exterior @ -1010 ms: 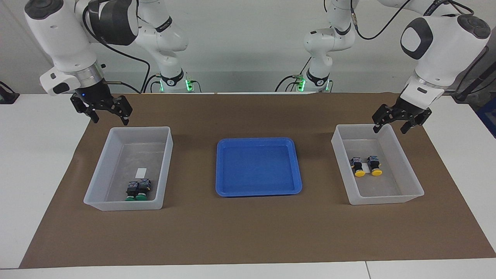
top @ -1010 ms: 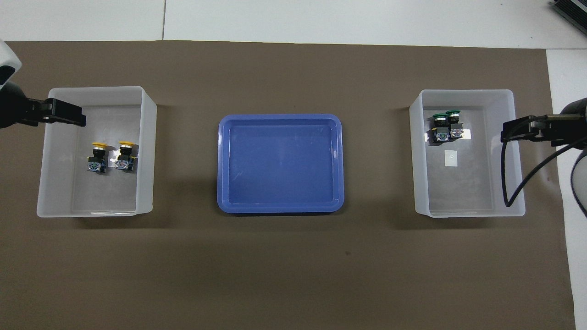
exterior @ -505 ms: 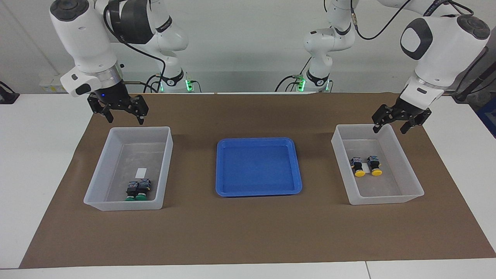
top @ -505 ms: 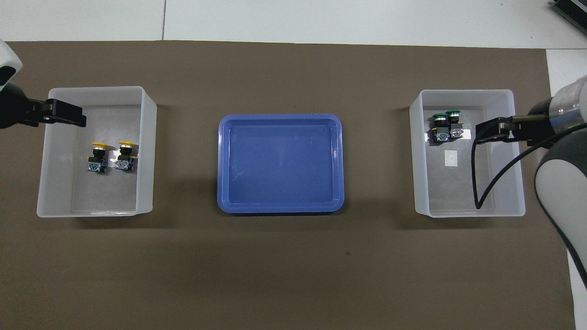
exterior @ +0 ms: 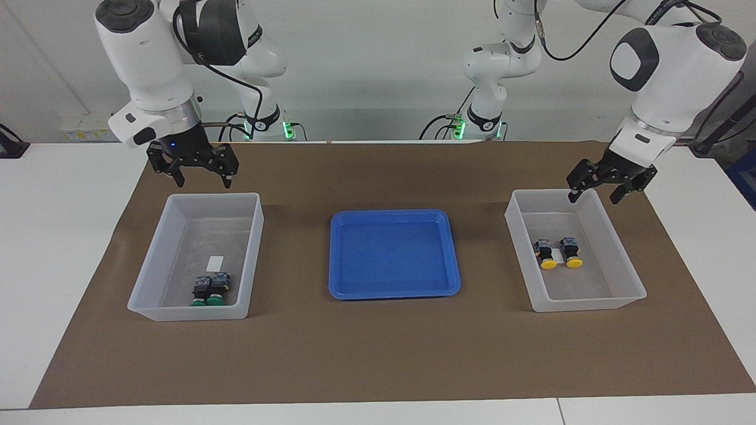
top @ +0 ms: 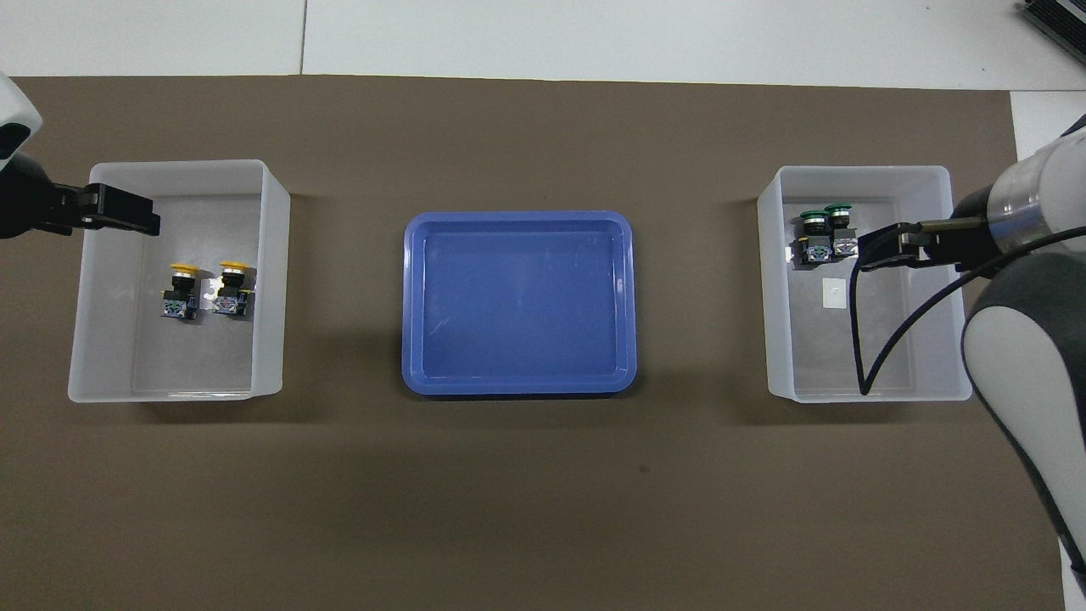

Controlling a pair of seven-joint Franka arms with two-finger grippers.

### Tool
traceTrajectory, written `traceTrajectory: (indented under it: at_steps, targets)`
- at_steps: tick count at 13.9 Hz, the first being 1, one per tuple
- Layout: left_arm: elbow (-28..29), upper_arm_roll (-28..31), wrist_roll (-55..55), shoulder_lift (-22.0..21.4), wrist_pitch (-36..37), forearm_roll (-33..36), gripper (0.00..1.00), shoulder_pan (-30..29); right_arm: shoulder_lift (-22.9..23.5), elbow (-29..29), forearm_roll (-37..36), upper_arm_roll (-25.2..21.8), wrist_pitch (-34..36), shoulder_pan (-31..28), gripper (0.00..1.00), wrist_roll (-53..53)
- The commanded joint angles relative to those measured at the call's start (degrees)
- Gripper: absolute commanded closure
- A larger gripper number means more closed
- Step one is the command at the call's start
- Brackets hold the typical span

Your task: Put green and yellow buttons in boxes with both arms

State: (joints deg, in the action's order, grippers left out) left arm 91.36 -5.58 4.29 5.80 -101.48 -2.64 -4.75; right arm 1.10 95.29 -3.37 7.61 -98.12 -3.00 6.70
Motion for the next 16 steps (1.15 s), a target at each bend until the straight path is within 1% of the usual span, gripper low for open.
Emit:
traceTrajectory:
  at_steps: [1, 3, 4, 7, 10, 16]
  targets:
    - [2.7, 0.4, -0.6, -2.1, -1.4, 1.1, 0.00, 0.5, -1.0, -0.1, 0.5, -4.9, 2.2, 3.3, 0.00, 0.4]
    - [2.6, 0.4, -0.6, -2.1, -1.4, 1.1, 0.00, 0.4, -1.4, 0.8, 1.0, -5.9, 2.2, 4.5, 0.00, 0.0]
    - [2.7, 0.3, -0.5, -2.1, -1.4, 1.1, 0.00, 0.4, -2.2, 1.6, 1.0, -8.1, 2.2, 6.5, 0.00, 0.0]
    - [2.4, 0.4, -0.3, -2.0, -1.2, 1.1, 0.00, 0.4, -3.0, 3.1, 2.5, -9.6, 2.2, 6.8, 0.00, -2.0]
    - [1.6, 0.2, -0.3, -1.6, -1.1, 1.4, 0.00, 0.6, -3.0, 3.2, 2.6, -9.6, 2.1, 6.7, 0.00, -2.4]
    - [2.8, 0.4, -0.6, -1.3, -1.1, 1.5, 0.00, 0.4, -3.1, 3.9, 3.3, -9.6, 0.7, 6.5, 0.00, -3.2]
